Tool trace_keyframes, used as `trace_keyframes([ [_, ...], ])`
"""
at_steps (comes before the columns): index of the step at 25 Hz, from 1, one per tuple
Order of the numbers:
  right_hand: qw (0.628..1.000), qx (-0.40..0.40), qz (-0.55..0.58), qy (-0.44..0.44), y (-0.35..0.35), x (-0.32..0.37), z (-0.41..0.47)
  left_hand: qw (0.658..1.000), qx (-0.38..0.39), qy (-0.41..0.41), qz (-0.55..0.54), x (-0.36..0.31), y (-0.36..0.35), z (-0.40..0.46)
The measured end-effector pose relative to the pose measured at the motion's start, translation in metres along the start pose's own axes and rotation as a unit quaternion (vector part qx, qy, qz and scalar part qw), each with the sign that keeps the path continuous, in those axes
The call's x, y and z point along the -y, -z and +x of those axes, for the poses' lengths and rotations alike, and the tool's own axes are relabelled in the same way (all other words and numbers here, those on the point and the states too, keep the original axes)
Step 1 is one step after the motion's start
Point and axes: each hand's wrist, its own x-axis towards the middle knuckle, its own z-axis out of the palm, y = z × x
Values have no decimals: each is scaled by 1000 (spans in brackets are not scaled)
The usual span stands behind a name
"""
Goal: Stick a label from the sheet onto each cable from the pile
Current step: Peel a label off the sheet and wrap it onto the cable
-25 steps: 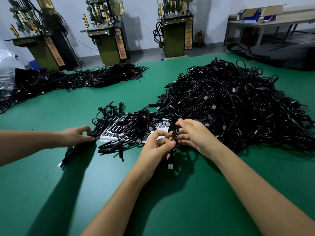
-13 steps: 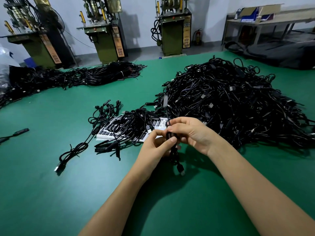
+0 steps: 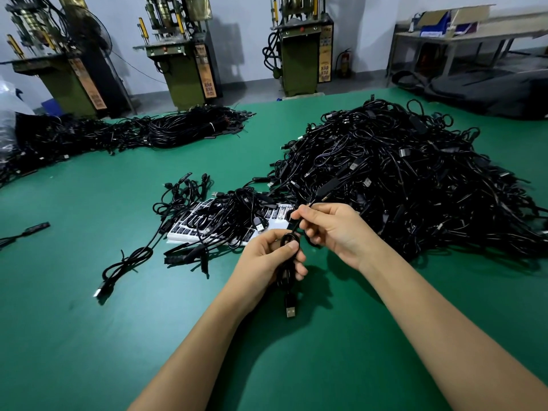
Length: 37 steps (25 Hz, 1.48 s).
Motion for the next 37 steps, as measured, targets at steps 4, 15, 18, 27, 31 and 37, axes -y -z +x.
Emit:
trace_keyframes([
  [4,1000,19,-4,-4,-2,-4,0,1000,4,15,-15,-4,1,-1],
  [15,996,-62,58,19,-9,-5,-1,997,-40,69,-1,-12,12,5],
  [18,1000,-6,25,12,-24,-18,-4,994,-69,50,70,-12,19,5],
  [27,934,-75,-327,125,-12,-34,6,805,-150,-137,558,-19,36,0],
  [31,889,-91,-419,162,-5,-36,6,682,-111,-131,711,-15,37,-4],
  [37,869,-114,-443,192,2,-32,6,725,-174,-142,651,-21,51,-11],
])
